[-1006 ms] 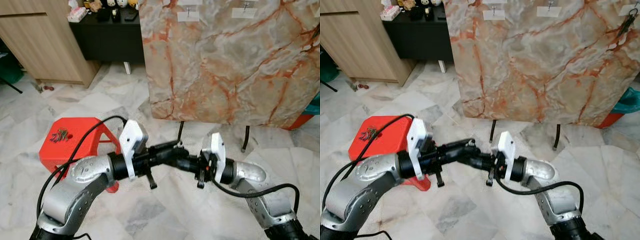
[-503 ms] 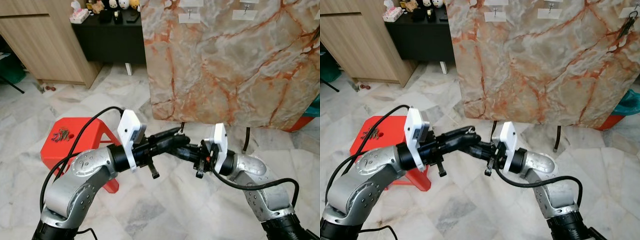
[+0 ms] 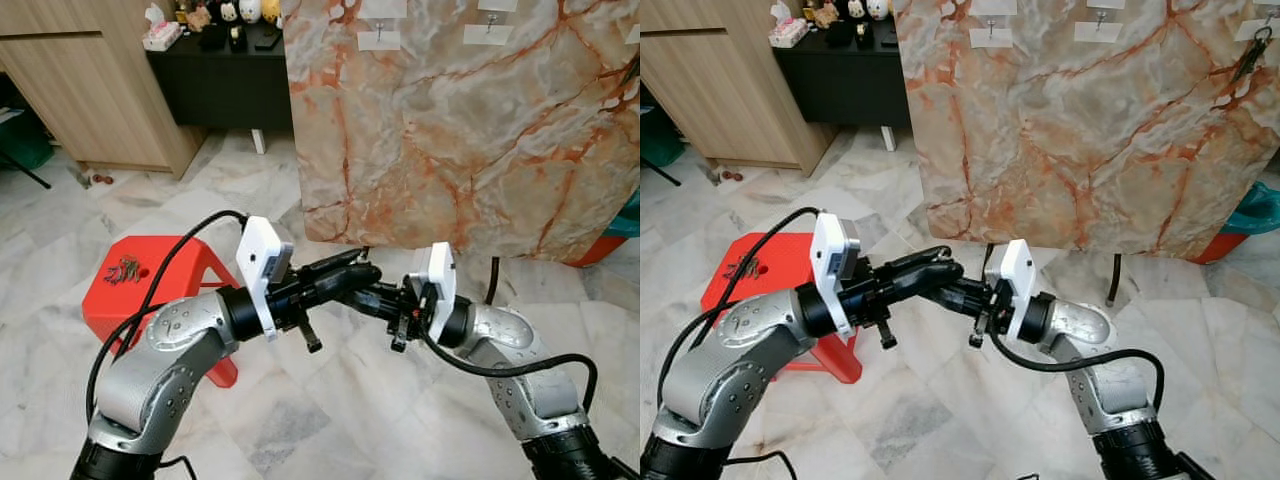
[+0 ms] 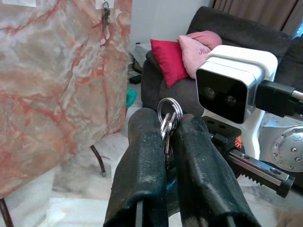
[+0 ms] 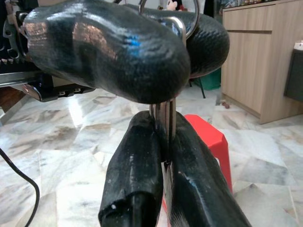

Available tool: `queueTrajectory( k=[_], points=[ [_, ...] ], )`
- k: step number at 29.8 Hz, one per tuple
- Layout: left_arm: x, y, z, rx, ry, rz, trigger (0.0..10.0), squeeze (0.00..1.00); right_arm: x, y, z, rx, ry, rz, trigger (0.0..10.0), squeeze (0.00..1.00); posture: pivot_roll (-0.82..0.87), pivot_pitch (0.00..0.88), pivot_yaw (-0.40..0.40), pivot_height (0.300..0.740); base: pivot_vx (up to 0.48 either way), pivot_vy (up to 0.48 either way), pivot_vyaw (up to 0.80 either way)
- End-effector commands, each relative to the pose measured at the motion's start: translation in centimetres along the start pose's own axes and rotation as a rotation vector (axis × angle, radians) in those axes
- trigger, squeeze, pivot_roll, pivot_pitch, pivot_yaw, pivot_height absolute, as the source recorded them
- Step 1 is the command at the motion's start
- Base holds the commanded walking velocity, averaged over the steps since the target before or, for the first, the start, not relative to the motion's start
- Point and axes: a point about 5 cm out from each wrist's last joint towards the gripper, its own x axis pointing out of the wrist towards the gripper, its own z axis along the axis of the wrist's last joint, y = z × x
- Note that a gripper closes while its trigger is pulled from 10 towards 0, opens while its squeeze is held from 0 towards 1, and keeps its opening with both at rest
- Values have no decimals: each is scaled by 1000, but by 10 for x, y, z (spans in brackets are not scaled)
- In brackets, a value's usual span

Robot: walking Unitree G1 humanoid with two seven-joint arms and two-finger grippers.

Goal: Hang keys on a hook

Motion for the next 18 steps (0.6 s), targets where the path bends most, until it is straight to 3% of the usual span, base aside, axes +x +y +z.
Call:
queueTrajectory(
  k=[1, 18],
  points=[
    [1, 1, -1, 12, 5, 35, 10000, 0, 3, -3, 4, -24, -14, -42, 10000, 0, 139, 121, 30, 740, 0, 0, 0],
    [4, 5, -1, 31, -9, 59, 10000, 0, 5, -6, 5, -41, -23, -51, 10000, 0, 135, 97, 26, 740, 0, 0, 0]
  ],
)
